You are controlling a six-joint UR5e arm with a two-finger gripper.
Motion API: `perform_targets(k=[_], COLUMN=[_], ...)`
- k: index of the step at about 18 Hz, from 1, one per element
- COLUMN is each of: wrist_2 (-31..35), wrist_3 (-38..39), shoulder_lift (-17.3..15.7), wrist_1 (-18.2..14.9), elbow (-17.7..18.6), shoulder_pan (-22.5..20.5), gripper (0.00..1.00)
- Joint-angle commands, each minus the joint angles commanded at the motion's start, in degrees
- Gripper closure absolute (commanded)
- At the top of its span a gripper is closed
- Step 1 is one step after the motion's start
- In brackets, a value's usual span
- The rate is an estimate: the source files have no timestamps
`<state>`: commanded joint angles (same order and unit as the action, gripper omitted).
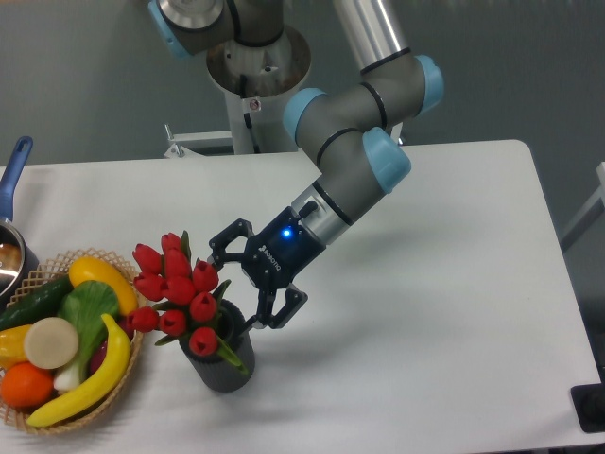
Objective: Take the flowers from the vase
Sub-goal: 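Close the gripper around the tulip stems above the vase rim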
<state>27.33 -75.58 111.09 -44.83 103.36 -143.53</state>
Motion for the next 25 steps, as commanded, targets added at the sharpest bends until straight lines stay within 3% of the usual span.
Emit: perform_targets(k=[3, 13, 14, 15, 16, 22, 25], wrist_2=[0.18, 0.35, 0.35, 0.35, 0.35, 0.26, 0.26], wrist_3=[-0.27, -1.06, -1.23, -1.58, -1.58, -1.5, -1.5], shoulder_lift=[0.71, 1.06, 1.06, 1.06, 1.06, 0.97, 0.8], wrist_1=[1.76, 1.85, 1.85, 1.85, 1.85, 1.85, 1.85], elbow=[-0.09, -0.62, -0.62, -0.71, -0.71, -1.06, -0.88], shoulder_pan=[1.32, 1.5, 1.5, 1.41, 1.41, 1.06, 0.97], gripper=[0.0, 0.01, 0.07, 0.24, 0.34, 0.68, 0.68])
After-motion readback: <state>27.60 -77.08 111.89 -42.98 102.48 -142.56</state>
